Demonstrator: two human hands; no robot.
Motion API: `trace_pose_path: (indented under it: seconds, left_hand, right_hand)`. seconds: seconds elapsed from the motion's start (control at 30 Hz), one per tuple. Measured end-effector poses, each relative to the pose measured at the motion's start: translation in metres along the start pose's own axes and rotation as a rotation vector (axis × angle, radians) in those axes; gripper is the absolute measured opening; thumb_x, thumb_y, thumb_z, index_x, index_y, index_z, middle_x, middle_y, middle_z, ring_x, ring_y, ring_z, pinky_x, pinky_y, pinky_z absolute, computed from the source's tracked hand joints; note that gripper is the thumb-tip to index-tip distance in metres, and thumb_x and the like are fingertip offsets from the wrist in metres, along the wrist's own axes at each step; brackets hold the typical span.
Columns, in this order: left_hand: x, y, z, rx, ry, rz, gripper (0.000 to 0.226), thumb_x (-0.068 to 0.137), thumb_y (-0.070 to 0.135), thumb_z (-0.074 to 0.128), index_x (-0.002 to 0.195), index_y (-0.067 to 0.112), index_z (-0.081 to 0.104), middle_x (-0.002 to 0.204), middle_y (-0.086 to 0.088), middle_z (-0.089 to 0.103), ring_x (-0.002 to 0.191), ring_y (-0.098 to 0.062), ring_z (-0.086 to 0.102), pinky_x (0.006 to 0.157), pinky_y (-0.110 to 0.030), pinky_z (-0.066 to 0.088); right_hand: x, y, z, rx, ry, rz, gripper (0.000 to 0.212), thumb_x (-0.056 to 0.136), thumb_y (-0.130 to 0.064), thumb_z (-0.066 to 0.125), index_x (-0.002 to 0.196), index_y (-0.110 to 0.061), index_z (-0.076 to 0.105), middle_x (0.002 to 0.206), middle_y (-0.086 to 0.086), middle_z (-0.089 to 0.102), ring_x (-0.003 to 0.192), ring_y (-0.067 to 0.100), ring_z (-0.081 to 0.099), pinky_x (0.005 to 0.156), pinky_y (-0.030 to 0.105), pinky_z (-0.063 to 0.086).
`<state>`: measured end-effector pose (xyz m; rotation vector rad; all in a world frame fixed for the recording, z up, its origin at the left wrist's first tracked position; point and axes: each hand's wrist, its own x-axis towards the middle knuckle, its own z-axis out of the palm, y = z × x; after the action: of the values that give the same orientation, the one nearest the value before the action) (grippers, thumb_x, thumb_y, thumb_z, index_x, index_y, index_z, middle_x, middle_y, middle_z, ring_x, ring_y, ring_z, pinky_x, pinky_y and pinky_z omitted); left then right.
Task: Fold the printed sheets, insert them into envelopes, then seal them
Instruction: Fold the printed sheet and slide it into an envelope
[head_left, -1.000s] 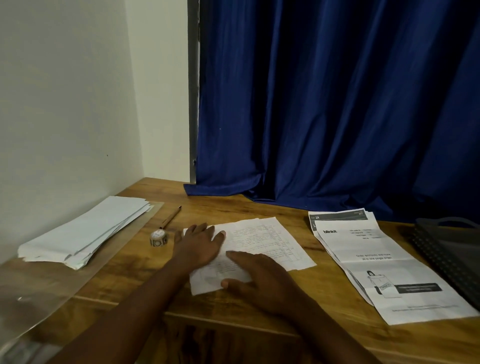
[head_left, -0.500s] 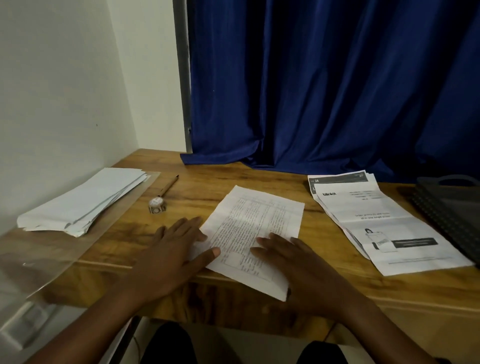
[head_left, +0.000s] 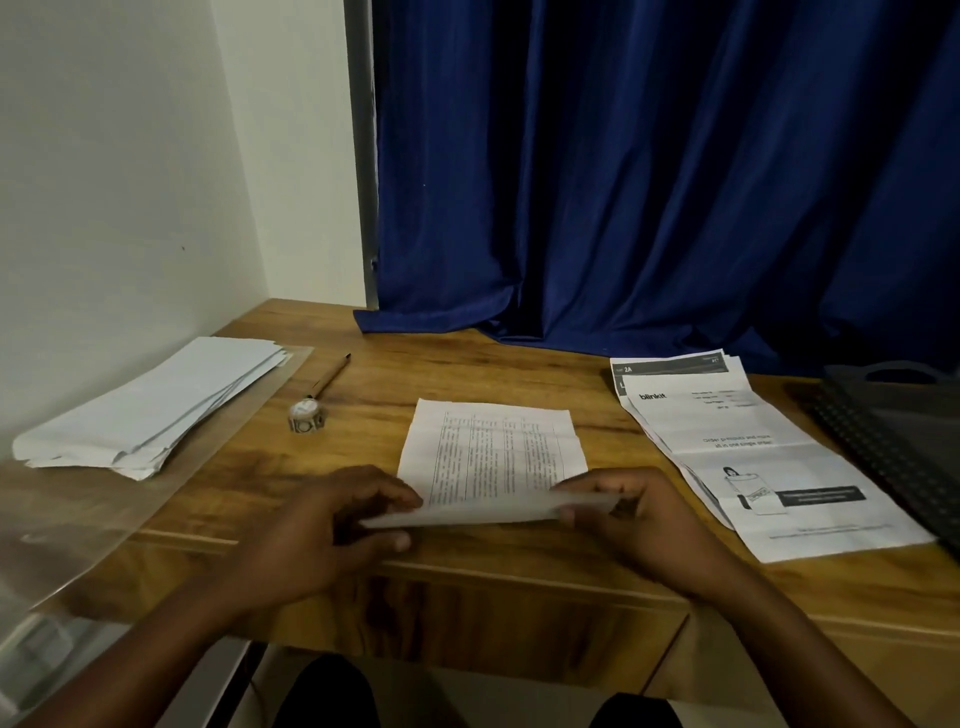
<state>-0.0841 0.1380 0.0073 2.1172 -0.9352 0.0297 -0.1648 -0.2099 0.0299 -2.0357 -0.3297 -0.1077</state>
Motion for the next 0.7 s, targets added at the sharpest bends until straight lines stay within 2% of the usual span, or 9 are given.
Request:
trace_pose_path:
  seconds: [0.07,0.2,0.27,0.33,0.4,0.5,0.57,0.63,0.7]
  left_hand:
    - [0.017,0.003,-0.001,-0.174,0.038,-0.062,0.029,0.087,0.038,0.074,0.117,0.040,0.071,0.117,0.016,0.072,0.105,-0.005,0.069,0.082,-0.020,0.057]
    - [0.061,0.004,0.000,-0.388,0.129,-0.173,0.023,0.094,0.032,0.067,0.117,0.033,0.070,0.109,0.014,0.077,0.098,-0.010,0.074,0.072,-0.018,0.058]
    - [0.081,0.001,0.005,-0.421,0.223,-0.243,0.018,0.097,0.032,0.066,0.114,0.028,0.070,0.103,0.006,0.079,0.095,-0.019,0.076,0.069,-0.030,0.062]
    - [0.097,-0.005,0.011,-0.383,0.342,-0.291,0.024,0.097,0.037,0.065,0.116,0.023,0.066,0.098,0.002,0.077,0.092,-0.022,0.074,0.074,-0.041,0.062]
    - [0.105,-0.008,0.016,-0.304,0.436,-0.344,0.042,0.096,0.045,0.064,0.133,0.030,0.053,0.105,0.014,0.068,0.095,-0.007,0.066,0.075,-0.027,0.053]
    - [0.105,-0.016,0.023,-0.230,0.465,-0.304,0.064,0.097,0.053,0.057,0.152,0.033,0.032,0.132,0.009,0.056,0.116,-0.007,0.054,0.089,-0.020,0.040]
    - [0.099,-0.018,0.024,-0.210,0.491,-0.215,0.065,0.098,0.059,0.051,0.154,0.034,0.030,0.146,0.010,0.047,0.124,0.001,0.048,0.092,-0.013,0.036]
    - [0.091,-0.013,0.024,-0.153,0.541,-0.121,0.063,0.097,0.064,0.045,0.153,0.037,0.032,0.152,0.012,0.042,0.129,0.008,0.043,0.100,-0.016,0.035]
    - [0.088,-0.011,0.023,0.029,0.532,-0.025,0.062,0.096,0.064,0.042,0.151,0.038,0.033,0.156,0.011,0.038,0.139,0.001,0.035,0.110,-0.029,0.032]
  right_hand:
    - [0.010,-0.005,-0.004,0.112,0.082,0.058,0.009,0.090,-0.029,0.073,0.095,-0.034,0.080,0.093,-0.009,0.079,0.084,0.007,0.075,0.065,0.014,0.056]
    - [0.047,0.000,-0.008,0.231,0.301,0.107,0.003,0.086,-0.023,0.079,0.085,-0.026,0.080,0.089,0.002,0.080,0.081,0.017,0.077,0.061,0.019,0.057]
    - [0.070,0.007,-0.011,0.232,0.386,0.116,0.008,0.085,-0.024,0.080,0.077,-0.026,0.079,0.080,-0.003,0.079,0.072,0.013,0.076,0.056,0.017,0.054]
    - [0.091,0.016,-0.016,0.218,0.436,0.142,0.003,0.086,-0.028,0.080,0.085,-0.025,0.078,0.080,-0.009,0.079,0.072,0.009,0.075,0.056,0.016,0.054]
    - [0.111,0.029,-0.018,0.167,0.468,0.158,0.016,0.088,-0.032,0.077,0.099,-0.021,0.075,0.086,-0.008,0.079,0.080,0.010,0.075,0.063,0.019,0.056]
    - [0.131,0.046,-0.013,0.080,0.571,0.189,0.029,0.091,-0.036,0.072,0.118,-0.027,0.066,0.087,-0.009,0.070,0.080,0.001,0.068,0.071,0.020,0.050]
    - [0.137,0.059,-0.011,0.162,0.608,0.214,0.042,0.092,-0.036,0.070,0.131,-0.026,0.057,0.099,-0.003,0.070,0.095,0.007,0.069,0.087,0.032,0.054]
    - [0.137,0.068,-0.014,0.231,0.637,0.247,0.045,0.092,-0.040,0.069,0.133,-0.029,0.055,0.112,0.001,0.070,0.105,0.020,0.068,0.095,0.044,0.054]
    - [0.137,0.070,-0.017,0.309,0.643,0.250,0.044,0.089,-0.048,0.067,0.128,-0.031,0.058,0.108,0.000,0.069,0.092,0.020,0.064,0.082,0.042,0.054]
